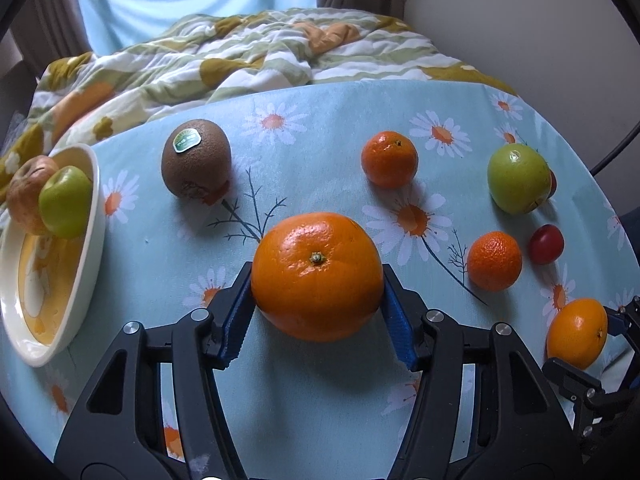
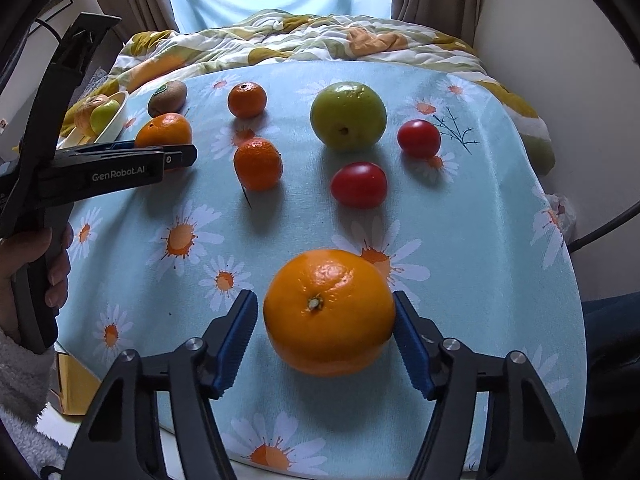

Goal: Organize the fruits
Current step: 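Carry the large orange into the bowl and release with the left tool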

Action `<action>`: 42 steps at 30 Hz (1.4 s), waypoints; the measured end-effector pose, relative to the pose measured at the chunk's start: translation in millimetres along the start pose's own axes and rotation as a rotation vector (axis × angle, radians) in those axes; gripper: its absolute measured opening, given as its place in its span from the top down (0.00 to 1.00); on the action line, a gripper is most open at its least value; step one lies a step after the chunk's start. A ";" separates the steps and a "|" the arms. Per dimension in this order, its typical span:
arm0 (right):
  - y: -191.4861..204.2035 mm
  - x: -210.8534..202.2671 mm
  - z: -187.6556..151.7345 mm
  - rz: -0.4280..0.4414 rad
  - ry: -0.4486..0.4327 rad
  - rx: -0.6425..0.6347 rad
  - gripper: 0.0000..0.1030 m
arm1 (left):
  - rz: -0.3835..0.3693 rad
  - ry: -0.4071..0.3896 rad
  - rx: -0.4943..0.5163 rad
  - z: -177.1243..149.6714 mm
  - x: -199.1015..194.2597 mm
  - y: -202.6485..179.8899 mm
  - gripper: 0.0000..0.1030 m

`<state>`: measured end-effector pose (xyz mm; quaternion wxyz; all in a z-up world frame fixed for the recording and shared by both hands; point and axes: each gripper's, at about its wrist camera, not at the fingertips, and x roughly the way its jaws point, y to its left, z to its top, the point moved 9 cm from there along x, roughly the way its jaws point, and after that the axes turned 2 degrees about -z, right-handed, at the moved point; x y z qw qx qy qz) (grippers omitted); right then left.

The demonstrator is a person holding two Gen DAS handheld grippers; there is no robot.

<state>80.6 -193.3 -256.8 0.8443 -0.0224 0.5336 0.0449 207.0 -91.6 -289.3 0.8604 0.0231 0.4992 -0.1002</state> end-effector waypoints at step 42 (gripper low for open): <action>200.7 -63.4 107.5 0.238 -0.160 -0.223 0.46 | 0.111 -0.126 -0.235 -32.2 -163.9 184.6 0.37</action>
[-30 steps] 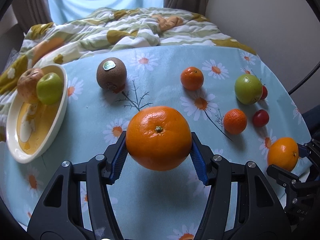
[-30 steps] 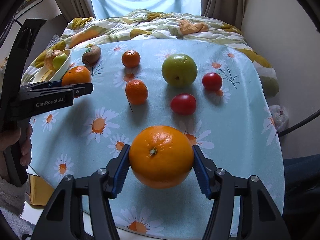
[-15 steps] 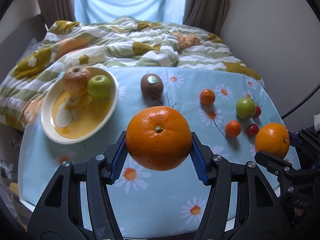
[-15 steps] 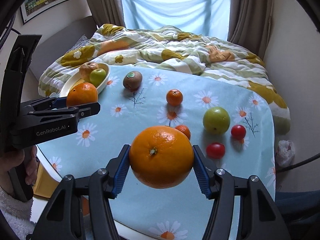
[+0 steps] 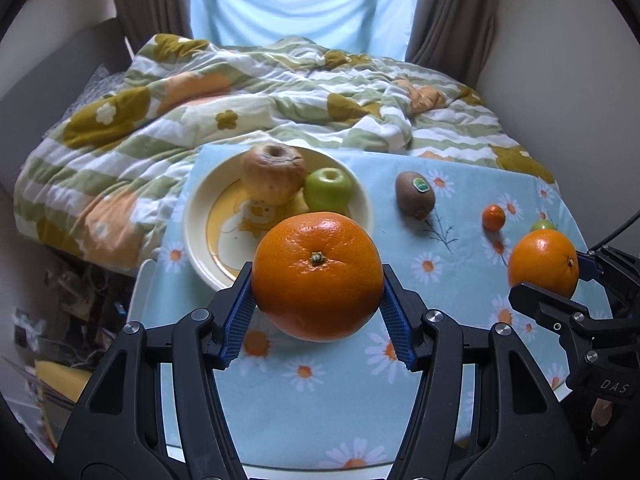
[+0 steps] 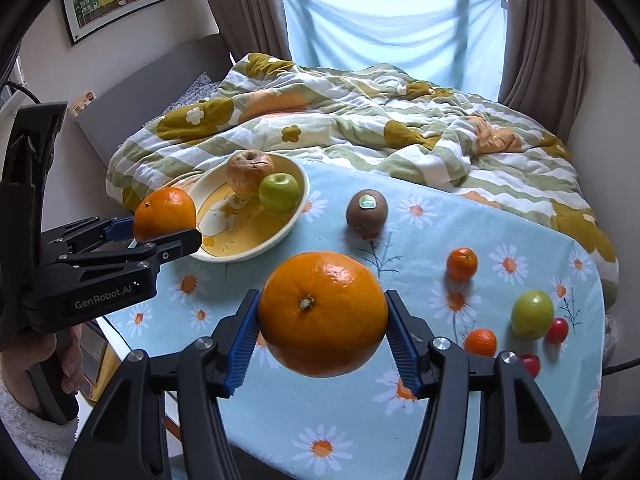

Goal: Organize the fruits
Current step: 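Carry the large orange into the bowl and release with the left tool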

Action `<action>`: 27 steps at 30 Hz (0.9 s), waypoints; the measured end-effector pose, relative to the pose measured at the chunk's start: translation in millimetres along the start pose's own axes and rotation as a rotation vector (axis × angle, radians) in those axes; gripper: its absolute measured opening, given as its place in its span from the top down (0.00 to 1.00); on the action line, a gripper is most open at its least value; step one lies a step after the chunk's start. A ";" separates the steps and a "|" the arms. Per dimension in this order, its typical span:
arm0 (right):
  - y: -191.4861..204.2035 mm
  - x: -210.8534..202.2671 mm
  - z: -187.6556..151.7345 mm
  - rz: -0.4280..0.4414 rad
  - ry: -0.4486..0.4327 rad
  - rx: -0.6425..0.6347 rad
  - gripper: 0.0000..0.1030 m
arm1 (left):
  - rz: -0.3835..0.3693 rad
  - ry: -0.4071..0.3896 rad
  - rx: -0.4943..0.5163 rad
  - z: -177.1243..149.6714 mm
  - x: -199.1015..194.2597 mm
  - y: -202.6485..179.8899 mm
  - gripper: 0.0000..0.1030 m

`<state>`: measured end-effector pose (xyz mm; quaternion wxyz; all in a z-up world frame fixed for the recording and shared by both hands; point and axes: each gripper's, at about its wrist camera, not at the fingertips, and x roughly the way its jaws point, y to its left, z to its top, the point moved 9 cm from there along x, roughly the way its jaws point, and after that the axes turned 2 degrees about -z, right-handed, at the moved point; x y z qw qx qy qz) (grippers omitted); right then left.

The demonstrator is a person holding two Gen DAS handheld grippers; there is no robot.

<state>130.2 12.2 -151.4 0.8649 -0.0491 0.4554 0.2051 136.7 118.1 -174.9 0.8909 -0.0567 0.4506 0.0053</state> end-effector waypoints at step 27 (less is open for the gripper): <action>56.4 87.5 54.5 -0.082 0.062 0.154 0.46 | -0.090 0.105 0.194 41.3 112.4 87.8 0.37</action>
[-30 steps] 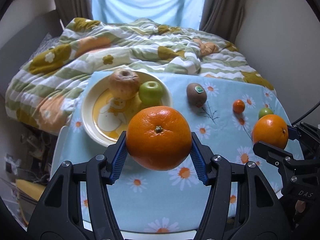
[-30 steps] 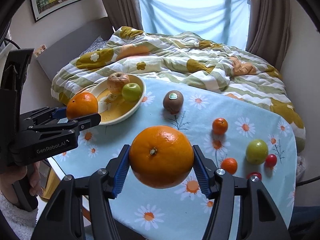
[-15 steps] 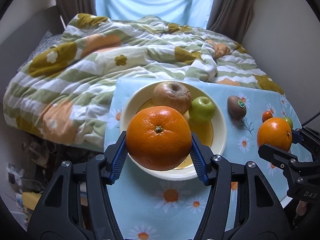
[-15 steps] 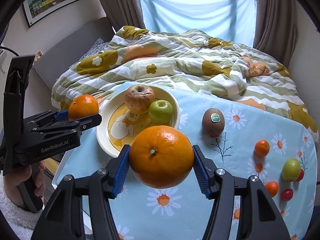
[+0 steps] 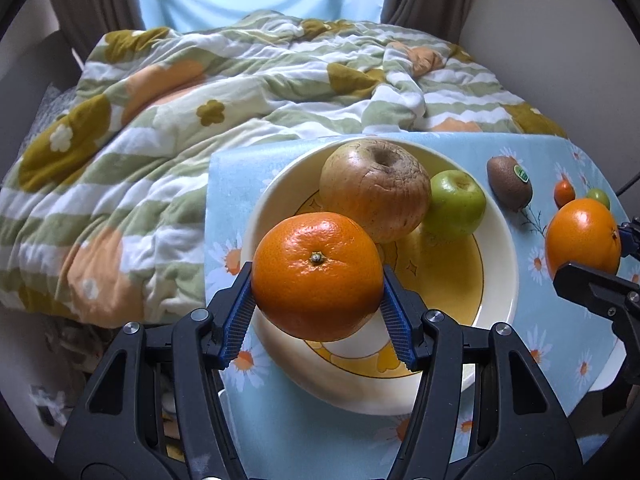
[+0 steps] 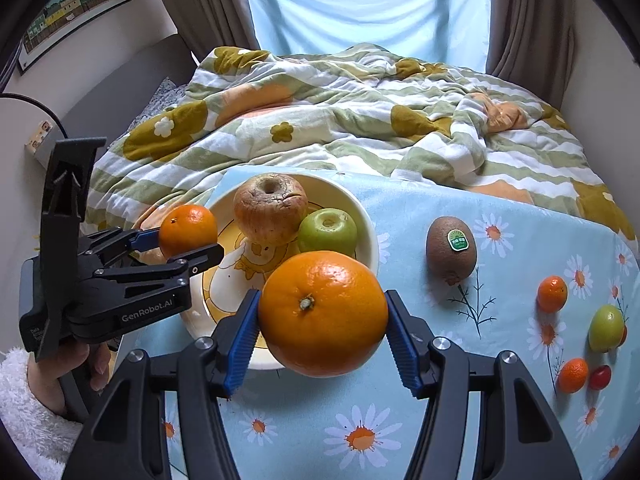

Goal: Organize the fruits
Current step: 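Carry the large orange into the bowl and release with the left tool, then lower the held orange into the bowl and open the right tool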

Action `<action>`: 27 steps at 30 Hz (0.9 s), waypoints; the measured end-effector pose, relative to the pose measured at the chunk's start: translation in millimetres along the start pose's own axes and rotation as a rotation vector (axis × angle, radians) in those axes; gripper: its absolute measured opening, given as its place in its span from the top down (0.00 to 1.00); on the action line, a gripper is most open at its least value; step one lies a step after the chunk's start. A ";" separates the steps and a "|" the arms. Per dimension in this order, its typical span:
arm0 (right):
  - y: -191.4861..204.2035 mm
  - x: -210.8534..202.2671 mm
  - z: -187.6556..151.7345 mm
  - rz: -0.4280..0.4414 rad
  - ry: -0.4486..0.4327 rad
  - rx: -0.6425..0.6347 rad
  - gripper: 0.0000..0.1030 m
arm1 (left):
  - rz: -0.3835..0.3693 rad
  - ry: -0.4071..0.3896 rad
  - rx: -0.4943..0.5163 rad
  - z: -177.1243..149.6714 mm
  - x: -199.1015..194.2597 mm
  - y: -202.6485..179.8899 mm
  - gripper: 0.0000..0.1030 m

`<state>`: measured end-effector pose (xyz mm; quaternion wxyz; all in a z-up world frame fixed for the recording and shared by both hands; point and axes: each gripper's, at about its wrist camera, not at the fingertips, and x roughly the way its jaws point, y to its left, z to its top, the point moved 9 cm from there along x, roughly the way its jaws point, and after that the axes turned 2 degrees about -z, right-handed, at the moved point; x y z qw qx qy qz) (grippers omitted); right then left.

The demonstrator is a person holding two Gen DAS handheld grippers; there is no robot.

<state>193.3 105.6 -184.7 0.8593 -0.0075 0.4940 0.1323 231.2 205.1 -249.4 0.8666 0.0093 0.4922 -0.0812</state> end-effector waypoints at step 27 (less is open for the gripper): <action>-13.7 -0.6 17.3 0.053 0.022 -0.093 0.46 | 0.095 -0.023 -0.092 -21.3 -37.3 4.7 0.00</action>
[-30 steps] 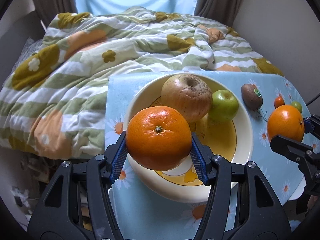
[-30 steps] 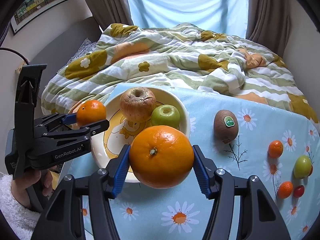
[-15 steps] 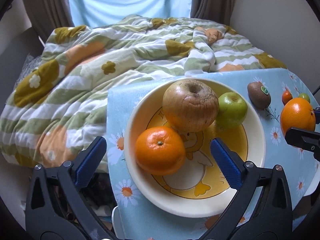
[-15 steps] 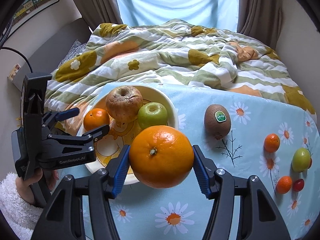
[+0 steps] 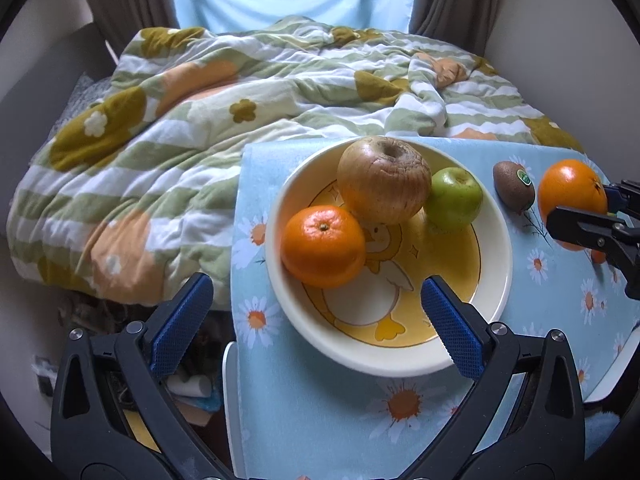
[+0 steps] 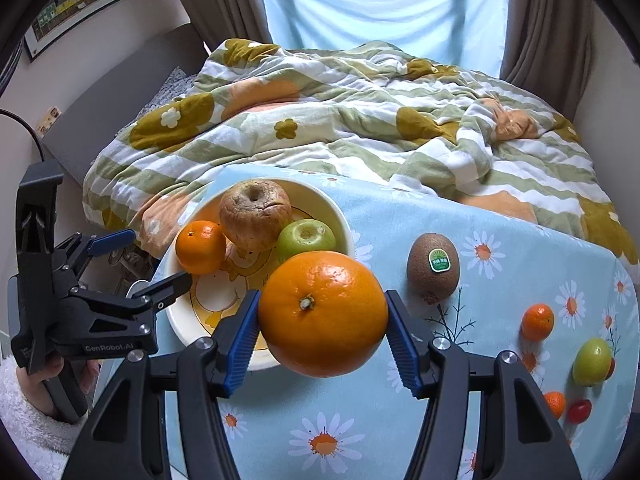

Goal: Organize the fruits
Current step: 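Lower the held orange into the bowl and open the right tool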

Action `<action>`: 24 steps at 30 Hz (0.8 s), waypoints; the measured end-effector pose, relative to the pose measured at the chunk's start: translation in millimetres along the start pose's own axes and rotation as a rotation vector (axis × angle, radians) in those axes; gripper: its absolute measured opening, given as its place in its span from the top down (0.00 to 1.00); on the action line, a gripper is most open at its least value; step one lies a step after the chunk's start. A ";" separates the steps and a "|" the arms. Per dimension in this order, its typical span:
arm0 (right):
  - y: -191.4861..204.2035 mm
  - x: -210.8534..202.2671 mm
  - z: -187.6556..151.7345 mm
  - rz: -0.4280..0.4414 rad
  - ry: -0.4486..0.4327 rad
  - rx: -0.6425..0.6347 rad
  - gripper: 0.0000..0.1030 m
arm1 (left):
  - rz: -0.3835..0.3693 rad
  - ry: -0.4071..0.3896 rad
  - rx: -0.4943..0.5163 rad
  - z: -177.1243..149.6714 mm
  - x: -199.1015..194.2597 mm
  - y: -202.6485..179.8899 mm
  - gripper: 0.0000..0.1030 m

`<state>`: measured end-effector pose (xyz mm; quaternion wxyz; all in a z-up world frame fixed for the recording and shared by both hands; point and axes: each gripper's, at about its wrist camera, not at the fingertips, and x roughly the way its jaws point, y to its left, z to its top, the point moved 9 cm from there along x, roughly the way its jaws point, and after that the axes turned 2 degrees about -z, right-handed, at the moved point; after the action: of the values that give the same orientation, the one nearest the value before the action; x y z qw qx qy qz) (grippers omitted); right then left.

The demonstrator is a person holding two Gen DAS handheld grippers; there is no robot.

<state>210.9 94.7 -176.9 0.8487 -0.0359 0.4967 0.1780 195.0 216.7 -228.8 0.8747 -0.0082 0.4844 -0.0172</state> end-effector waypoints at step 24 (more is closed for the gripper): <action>57.7 68.6 -15.2 0.090 0.101 -0.125 0.46 | 0.045 0.057 -0.160 -66.4 -19.1 21.6 0.00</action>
<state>209.2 163.3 -236.6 0.8100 -0.0754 0.5277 0.2444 129.1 239.2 -248.5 0.8572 -0.0667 0.5090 0.0408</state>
